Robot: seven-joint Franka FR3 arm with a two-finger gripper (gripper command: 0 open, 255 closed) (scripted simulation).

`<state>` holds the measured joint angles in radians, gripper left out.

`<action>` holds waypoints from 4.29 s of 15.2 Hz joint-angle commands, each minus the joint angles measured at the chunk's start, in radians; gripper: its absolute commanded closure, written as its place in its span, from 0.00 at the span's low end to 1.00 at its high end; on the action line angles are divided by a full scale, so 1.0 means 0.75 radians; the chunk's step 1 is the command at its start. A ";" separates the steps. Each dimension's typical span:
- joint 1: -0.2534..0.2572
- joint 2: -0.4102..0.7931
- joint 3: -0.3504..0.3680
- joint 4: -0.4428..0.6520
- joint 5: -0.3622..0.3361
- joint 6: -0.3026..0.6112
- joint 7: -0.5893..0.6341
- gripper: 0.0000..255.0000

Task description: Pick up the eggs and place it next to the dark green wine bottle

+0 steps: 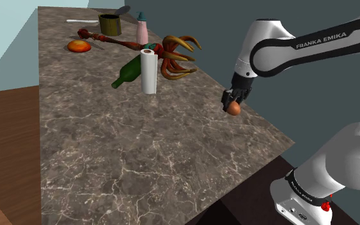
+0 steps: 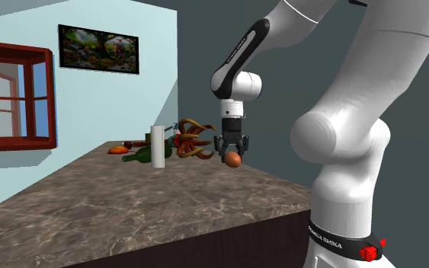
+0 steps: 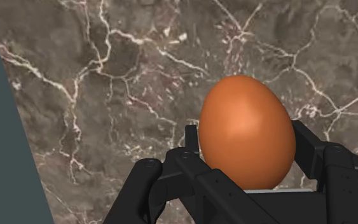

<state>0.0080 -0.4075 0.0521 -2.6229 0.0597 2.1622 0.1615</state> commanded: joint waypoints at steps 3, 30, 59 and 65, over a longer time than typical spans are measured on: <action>-0.001 -0.040 -0.002 0.045 -0.002 -0.086 0.002 1.00; 0.063 0.321 0.137 0.698 0.008 -0.369 0.220 1.00; 0.242 1.194 0.233 1.604 -0.164 -0.408 0.522 1.00; 0.241 1.218 0.230 1.532 -0.170 -0.313 0.523 1.00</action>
<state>0.1881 0.4999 0.2252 -1.4705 -0.0664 1.9171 0.5534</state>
